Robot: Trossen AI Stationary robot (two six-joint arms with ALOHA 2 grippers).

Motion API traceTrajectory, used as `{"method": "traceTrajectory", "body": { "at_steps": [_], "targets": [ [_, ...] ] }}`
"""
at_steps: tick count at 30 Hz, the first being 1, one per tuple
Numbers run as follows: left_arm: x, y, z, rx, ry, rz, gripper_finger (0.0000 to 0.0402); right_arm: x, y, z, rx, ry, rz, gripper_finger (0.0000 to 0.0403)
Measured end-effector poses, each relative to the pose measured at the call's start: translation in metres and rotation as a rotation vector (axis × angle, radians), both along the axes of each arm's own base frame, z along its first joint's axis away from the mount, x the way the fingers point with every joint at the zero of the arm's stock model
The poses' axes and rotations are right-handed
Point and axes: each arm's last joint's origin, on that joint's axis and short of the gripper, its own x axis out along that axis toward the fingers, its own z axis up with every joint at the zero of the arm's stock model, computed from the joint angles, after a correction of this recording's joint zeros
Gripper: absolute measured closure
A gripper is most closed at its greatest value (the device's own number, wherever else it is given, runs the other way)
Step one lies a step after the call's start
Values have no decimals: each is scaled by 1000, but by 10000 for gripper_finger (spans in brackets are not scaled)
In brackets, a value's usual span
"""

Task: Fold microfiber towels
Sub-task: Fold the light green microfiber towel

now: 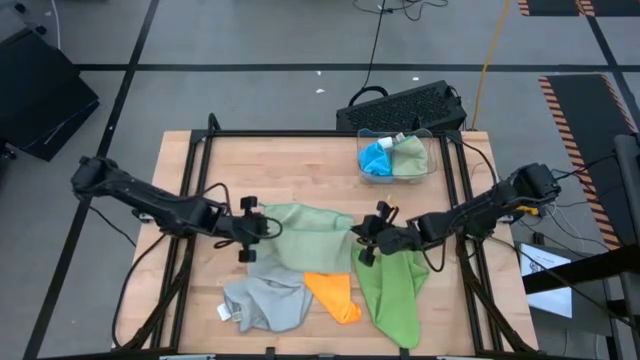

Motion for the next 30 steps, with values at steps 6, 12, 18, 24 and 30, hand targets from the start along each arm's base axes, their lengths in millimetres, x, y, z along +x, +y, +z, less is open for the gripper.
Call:
{"method": "traceTrajectory", "body": {
  "at_steps": [6,12,18,24,30],
  "targets": [
    [-8,6,-17,25,174,157,235,-2,0,-3,8,9,-2,403],
    [-12,6,-20,-31,227,200,173,-4,6,-4,60,38,72,403],
    [-18,3,-22,-179,315,236,174,-5,10,-5,89,61,136,403],
    [-20,-1,-21,-275,303,387,217,-6,10,-7,78,81,146,403],
    [-17,-19,-18,-472,228,535,266,-6,10,-6,78,78,147,403]
  ]
}}
